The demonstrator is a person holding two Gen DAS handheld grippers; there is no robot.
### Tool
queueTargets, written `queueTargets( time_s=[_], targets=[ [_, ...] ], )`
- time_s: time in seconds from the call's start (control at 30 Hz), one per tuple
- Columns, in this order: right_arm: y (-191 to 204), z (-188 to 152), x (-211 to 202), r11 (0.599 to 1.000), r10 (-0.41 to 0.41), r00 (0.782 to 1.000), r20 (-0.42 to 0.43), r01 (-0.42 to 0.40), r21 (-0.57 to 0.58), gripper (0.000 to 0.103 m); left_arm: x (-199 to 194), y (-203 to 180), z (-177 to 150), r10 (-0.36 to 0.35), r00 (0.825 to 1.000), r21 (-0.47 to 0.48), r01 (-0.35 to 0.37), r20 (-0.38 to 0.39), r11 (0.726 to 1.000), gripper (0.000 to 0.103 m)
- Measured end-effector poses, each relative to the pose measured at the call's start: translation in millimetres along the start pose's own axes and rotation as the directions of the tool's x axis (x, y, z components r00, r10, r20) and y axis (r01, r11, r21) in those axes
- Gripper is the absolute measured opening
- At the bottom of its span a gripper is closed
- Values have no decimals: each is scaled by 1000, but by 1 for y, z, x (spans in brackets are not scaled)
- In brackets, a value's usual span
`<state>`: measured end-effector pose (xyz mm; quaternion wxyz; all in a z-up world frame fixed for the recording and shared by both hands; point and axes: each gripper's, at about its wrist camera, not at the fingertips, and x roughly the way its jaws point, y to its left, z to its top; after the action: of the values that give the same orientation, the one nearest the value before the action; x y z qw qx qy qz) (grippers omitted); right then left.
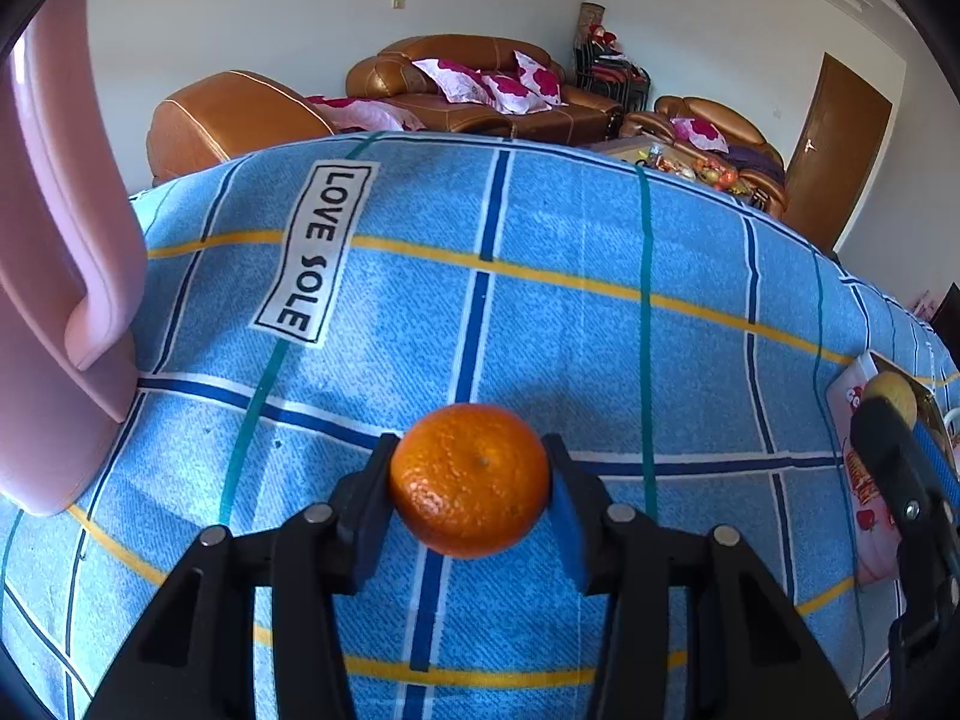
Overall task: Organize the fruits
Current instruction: 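Carry the orange with the left tool while the right tool carries the kiwi over the tin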
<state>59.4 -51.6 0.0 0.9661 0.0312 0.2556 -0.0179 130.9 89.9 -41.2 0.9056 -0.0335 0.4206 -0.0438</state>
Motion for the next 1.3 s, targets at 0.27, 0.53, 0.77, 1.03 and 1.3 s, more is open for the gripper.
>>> queueTargets(
  time_s=[0.27,0.53,0.77,1.03,1.3],
  targets=[
    [11,-1,-10,999,-2,999,50,4,-54,30,-31,11,-9,89,986,-53,-82,144,995,48],
    [10,-3,-15,998,-3,998,63,7,-57,30,-47,18,-18,121,973,-83,-106,196,991,48],
    [7,-8,-25,998,-2,998,69,7,-61,30,-60,10,-28,145,960,-82,-129,239,988,48],
    [3,-15,-37,998,-9,997,78,14,-67,30,-70,2,-39,150,954,-71,-136,259,988,48],
    [-4,-22,-53,996,-13,996,89,20,-82,30,-80,-12,-49,153,950,-56,-143,273,988,48]
  ],
)
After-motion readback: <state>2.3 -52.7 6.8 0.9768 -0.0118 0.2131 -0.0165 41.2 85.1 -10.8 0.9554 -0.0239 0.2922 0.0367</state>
